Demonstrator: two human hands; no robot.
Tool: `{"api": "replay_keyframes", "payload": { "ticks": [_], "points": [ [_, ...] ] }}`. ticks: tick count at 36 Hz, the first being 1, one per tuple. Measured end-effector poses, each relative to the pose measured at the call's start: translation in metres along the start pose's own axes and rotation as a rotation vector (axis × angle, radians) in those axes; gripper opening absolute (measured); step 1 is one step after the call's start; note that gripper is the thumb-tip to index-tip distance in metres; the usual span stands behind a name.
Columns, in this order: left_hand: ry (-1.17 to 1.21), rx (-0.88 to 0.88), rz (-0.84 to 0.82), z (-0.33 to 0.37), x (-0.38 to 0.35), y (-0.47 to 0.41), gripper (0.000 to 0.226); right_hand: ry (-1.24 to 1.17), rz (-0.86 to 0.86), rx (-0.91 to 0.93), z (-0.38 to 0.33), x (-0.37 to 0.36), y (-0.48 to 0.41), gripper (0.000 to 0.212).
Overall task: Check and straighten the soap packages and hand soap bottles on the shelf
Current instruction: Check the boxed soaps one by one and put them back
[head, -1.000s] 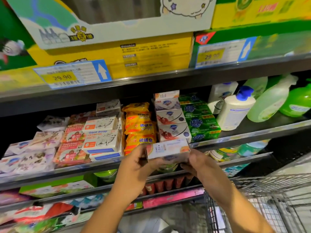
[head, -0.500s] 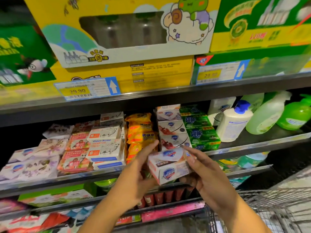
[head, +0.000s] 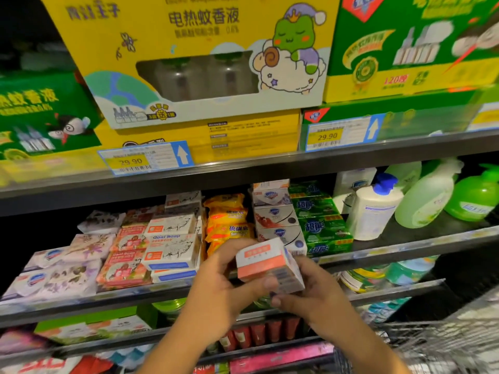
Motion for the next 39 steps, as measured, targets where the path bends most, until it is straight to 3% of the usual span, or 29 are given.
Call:
{"api": "replay_keyframes", "payload": {
  "ticks": [5, 10, 12, 16, 20, 24, 28, 31, 33, 36, 39],
  "points": [
    [-0.097, 0.017, -0.024, 0.003, -0.006, -0.001, 0.046, -0.087, -0.002, 0.039, 0.009, 0.003, 0.003, 0.056],
    [-0.083, 0.094, -0.012, -0.018, 0.004, -0.001, 0.046, -0.105, 0.079, 0.157, -0.027, 0.041, 0.016, 0.059],
    [-0.16, 0.125, -0.083, -0.029, -0.003, -0.002, 0.057, -0.005, 0.11, 0.193, -0.045, 0.048, 0.022, 0.053],
    [-0.364, 0.192, -0.157, -0.054, -0.019, -0.008, 0.063, 0.496, 0.078, 0.284, -0.071, 0.029, 0.024, 0.043],
    [-0.477, 0.155, -0.14, -0.067, -0.015, -0.012, 0.063, 0.634, -0.003, 0.302, -0.065, 0.013, 0.02, 0.042],
    [-0.407, 0.165, 0.003, -0.047, 0.009, -0.006, 0.057, 0.535, 0.112, 0.14, -0.057, 0.047, 0.022, 0.049],
    [-0.037, 0.218, 0.094, -0.03, 0.012, -0.006, 0.054, 0.175, 0.053, -0.016, -0.039, 0.053, 0.02, 0.043],
    [0.167, 0.412, 0.112, -0.042, 0.002, -0.009, 0.042, -0.055, 0.01, -0.136, -0.024, 0.038, 0.016, 0.034],
    [0.218, 0.605, 0.065, -0.058, -0.006, -0.003, 0.042, -0.143, 0.082, -0.264, -0.013, 0.033, 0.016, 0.015],
    [0.229, 0.793, 0.0, -0.073, -0.012, 0.008, 0.035, -0.095, 0.142, -0.378, 0.001, 0.033, 0.017, 0.025],
    [0.209, 0.74, 0.029, -0.074, -0.006, 0.001, 0.037, -0.013, 0.171, -0.343, -0.002, 0.042, 0.015, 0.013]
  ]
}}
Point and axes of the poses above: each hand's wrist, its own y-axis away from the middle knuckle, its own x-axis out of the back of the hand, z = x × y, the point moved 8 cm from there along -y, towards the middle knuckle, and after that the axes turned 6 degrees about -z, right-handed, at the moved point
